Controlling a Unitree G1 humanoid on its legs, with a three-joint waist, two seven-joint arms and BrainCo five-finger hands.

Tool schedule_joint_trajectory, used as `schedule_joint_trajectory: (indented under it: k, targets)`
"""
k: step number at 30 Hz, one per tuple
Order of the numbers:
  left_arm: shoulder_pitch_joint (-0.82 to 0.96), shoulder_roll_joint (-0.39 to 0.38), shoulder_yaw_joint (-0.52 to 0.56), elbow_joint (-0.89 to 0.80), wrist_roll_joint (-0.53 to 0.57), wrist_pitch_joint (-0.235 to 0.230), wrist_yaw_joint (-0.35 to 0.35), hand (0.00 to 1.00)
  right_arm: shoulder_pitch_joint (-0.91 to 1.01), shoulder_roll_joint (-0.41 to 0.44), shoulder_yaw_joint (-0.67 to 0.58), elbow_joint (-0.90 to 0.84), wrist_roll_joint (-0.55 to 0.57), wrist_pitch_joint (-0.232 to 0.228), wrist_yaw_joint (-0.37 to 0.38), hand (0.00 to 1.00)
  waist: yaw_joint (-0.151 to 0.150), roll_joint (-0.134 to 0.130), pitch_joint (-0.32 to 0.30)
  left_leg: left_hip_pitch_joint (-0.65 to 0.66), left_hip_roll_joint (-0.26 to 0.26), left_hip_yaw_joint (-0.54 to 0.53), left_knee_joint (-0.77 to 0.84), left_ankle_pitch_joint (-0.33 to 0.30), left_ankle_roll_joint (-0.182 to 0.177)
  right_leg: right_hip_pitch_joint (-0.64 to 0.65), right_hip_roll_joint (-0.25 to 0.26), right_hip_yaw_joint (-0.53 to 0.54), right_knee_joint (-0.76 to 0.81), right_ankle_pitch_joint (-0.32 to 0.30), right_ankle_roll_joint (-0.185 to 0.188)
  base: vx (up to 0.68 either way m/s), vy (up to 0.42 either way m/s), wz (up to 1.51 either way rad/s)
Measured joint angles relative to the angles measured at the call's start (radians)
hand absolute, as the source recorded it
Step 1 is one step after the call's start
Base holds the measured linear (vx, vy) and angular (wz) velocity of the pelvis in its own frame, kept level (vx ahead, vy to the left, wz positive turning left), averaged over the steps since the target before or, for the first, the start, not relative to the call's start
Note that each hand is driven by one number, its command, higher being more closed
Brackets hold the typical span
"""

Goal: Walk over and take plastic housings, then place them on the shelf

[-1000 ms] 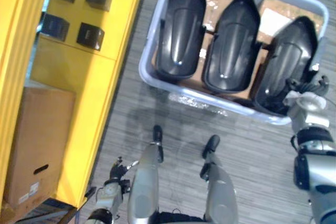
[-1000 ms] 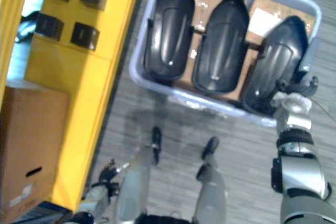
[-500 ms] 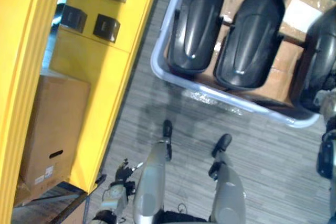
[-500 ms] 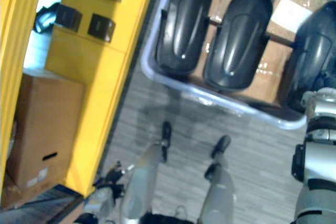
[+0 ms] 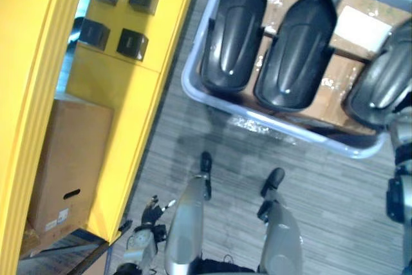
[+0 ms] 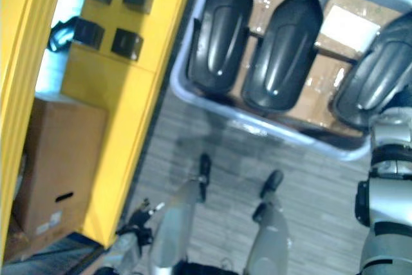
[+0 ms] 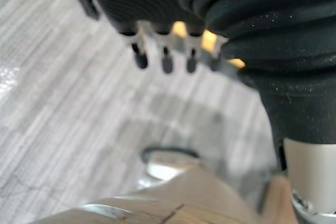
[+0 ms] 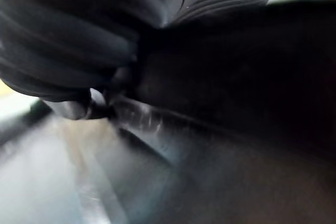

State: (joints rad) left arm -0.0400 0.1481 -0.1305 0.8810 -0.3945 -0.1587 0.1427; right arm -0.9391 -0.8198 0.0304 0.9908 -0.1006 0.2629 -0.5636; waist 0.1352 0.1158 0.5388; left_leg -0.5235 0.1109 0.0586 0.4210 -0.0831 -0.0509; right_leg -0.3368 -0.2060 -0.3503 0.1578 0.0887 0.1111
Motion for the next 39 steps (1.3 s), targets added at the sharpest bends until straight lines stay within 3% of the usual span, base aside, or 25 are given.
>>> schedule_joint_trajectory:
  k: [3,5,7,11,13,16,17,18,19,21,23,27,33,36,39]
  targets:
    - [0.012,0.003,0.015,0.000,-0.043,-0.028,0.002,0.00,0.025,0.016,-0.001,-0.088,-0.014,-0.034,-0.060,1.00,-0.002,-0.028,0.000,0.044,0.004,0.001,-0.021,0.004,-0.007,0.040,0.008,-0.002,-0.019,0.001,-0.001,0.00,-0.009,-0.01]
    - [0.034,0.002,0.044,-0.007,-0.097,-0.059,0.007,0.00,0.056,0.039,-0.004,-0.136,-0.028,-0.052,-0.099,1.00,-0.006,-0.060,-0.003,0.080,0.004,0.003,-0.044,0.007,-0.012,0.072,0.012,-0.003,-0.038,0.001,-0.001,0.05,-0.024,0.01]
    - [0.061,0.003,0.086,-0.034,-0.159,-0.092,0.019,0.00,0.125,0.077,-0.026,-0.215,-0.048,-0.069,-0.144,1.00,-0.010,-0.111,-0.010,0.123,0.003,0.003,-0.079,0.013,-0.020,0.113,0.016,-0.009,-0.061,0.001,-0.001,0.08,-0.023,0.05]
    - [0.083,-0.010,0.133,-0.164,-0.184,-0.148,0.088,0.00,0.253,0.140,-0.101,-0.350,-0.073,-0.087,-0.214,1.00,-0.013,-0.159,-0.013,0.198,-0.005,-0.007,-0.129,0.021,-0.028,0.196,0.018,-0.036,-0.101,0.002,0.001,0.10,-0.008,0.17]
    - [0.091,-0.022,0.192,-0.307,-0.167,-0.178,0.155,0.00,0.352,0.201,-0.143,-0.458,-0.085,-0.114,-0.256,1.00,-0.013,-0.187,-0.034,0.252,-0.015,-0.010,-0.169,0.033,-0.029,0.247,0.016,-0.051,-0.124,0.002,0.001,0.10,0.002,0.16]
    - [0.099,-0.035,0.265,-0.516,-0.110,-0.179,0.245,0.00,0.501,0.319,-0.189,-0.591,-0.131,-0.147,-0.304,1.00,-0.018,-0.225,-0.116,0.293,-0.024,-0.018,-0.222,0.042,-0.033,0.286,0.016,-0.068,-0.153,0.000,0.004,0.12,-0.004,0.18]
    - [0.100,-0.039,0.288,-0.604,-0.072,-0.160,0.287,0.00,0.573,0.371,-0.207,-0.661,-0.162,-0.159,-0.316,1.00,-0.023,-0.238,-0.153,0.324,-0.029,-0.024,-0.249,0.044,-0.035,0.315,0.014,-0.090,-0.166,-0.001,0.006,0.14,-0.008,0.17]
    - [0.103,-0.039,0.295,-0.645,-0.051,-0.150,0.308,0.00,0.606,0.390,-0.208,-0.695,-0.177,-0.163,-0.324,1.00,-0.028,-0.242,-0.173,0.337,-0.032,-0.024,-0.261,0.044,-0.035,0.331,0.013,-0.098,-0.173,-0.002,0.007,0.15,-0.004,0.19]
    - [0.117,-0.039,0.318,-0.731,0.006,-0.121,0.352,0.00,0.675,0.431,-0.208,-0.773,-0.223,-0.194,-0.336,1.00,-0.038,-0.247,-0.229,0.370,-0.038,-0.024,-0.291,0.044,-0.035,0.353,0.009,-0.116,-0.177,-0.006,0.012,0.12,0.001,0.09]
    - [0.128,-0.042,0.332,-0.810,0.063,-0.095,0.390,0.00,0.732,0.449,-0.208,-0.850,-0.271,-0.236,-0.356,1.00,-0.042,-0.243,-0.281,0.404,-0.043,-0.021,-0.316,0.044,-0.035,0.375,0.004,-0.118,-0.180,-0.006,0.012,0.12,0.015,-0.02]
    - [0.130,-0.053,0.332,-0.911,0.103,-0.081,0.396,0.00,0.749,0.455,-0.207,-0.915,-0.301,-0.276,-0.375,1.00,-0.045,-0.236,-0.321,0.438,-0.051,-0.017,-0.340,0.045,-0.033,0.399,-0.001,-0.119,-0.187,-0.006,0.012,0.08,0.027,-0.02]
    - [0.143,-0.072,0.267,-1.057,0.139,-0.071,0.331,0.00,0.741,0.467,-0.174,-0.985,-0.347,-0.342,-0.375,1.00,-0.042,-0.226,-0.367,0.487,-0.055,-0.013,-0.363,0.047,-0.030,0.435,-0.007,-0.121,-0.187,-0.005,0.013,0.02,0.016,0.01]
    - [0.114,-0.049,0.073,-1.101,0.135,0.013,0.097,0.00,0.671,0.466,-0.027,-1.067,-0.425,-0.444,-0.323,1.00,-0.043,-0.206,-0.416,0.513,-0.066,0.011,-0.380,0.052,-0.023,0.441,-0.020,-0.117,-0.188,-0.003,0.016,-0.03,0.021,-0.10]
    - [0.077,-0.034,0.005,-1.101,0.027,0.064,-0.020,0.00,0.616,0.466,0.045,-1.086,-0.431,-0.495,-0.264,1.00,-0.050,-0.204,-0.420,0.525,-0.068,0.036,-0.391,0.056,-0.021,0.440,-0.023,-0.115,-0.192,-0.003,0.017,-0.07,0.006,-0.16]
    - [0.053,-0.032,-0.002,-1.101,-0.032,0.097,-0.076,0.00,0.602,0.466,0.090,-1.091,-0.450,-0.524,-0.232,1.00,-0.060,-0.202,-0.421,0.526,-0.071,0.039,-0.404,0.069,-0.023,0.437,-0.021,-0.117,-0.199,-0.003,0.017,-0.06,-0.010,-0.04]
